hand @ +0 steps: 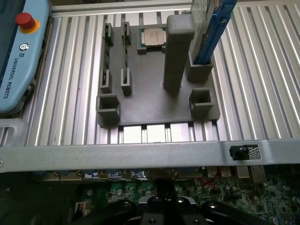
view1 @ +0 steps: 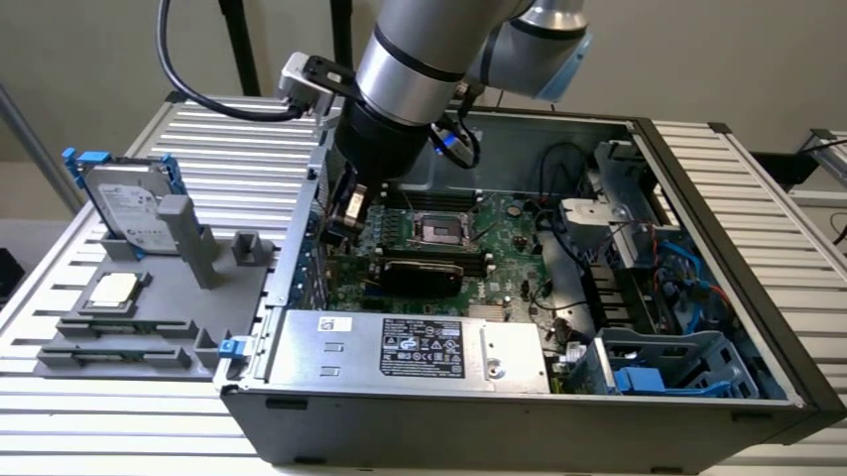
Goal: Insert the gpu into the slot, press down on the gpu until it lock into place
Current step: 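Press down on the gpu until it lock into place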
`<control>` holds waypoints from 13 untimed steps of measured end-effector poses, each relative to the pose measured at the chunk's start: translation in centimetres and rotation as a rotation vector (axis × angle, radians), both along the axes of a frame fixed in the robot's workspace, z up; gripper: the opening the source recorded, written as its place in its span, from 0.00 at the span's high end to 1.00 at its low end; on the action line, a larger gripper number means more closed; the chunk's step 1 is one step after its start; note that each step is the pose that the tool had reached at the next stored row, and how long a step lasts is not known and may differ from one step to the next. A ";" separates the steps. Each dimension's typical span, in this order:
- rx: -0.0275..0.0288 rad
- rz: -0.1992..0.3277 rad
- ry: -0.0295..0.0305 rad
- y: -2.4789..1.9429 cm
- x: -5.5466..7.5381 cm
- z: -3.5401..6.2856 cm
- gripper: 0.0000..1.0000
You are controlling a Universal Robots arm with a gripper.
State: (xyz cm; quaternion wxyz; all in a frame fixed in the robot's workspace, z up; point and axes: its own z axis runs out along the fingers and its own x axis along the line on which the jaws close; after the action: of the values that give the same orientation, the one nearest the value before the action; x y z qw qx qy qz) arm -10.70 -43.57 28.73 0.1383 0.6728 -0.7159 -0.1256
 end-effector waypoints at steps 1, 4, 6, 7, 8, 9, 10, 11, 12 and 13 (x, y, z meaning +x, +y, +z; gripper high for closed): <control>0.0000 0.000 0.0016 0.00 0.0 0.01 0.89; 0.0000 -0.001 0.0071 0.01 0.0 0.08 0.89; -0.0001 -0.001 0.0089 0.01 0.0 0.12 0.89; -0.0001 -0.001 0.0093 0.01 0.0 0.12 0.89; -0.0002 -0.001 0.0095 0.01 0.0 0.12 0.89; -0.0002 -0.001 0.0096 0.01 0.0 0.12 0.89; -0.0001 -0.002 0.0098 0.01 0.0 0.12 0.89; -0.0002 -0.002 0.0098 0.01 0.0 0.12 0.89; -0.0002 -0.002 0.0099 0.01 0.0 0.12 0.89; -0.0001 -0.002 0.0099 0.01 0.0 0.12 0.89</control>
State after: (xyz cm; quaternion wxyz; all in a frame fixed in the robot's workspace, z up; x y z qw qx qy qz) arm -10.69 -43.57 28.85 0.1418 0.6715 -0.7157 -0.1290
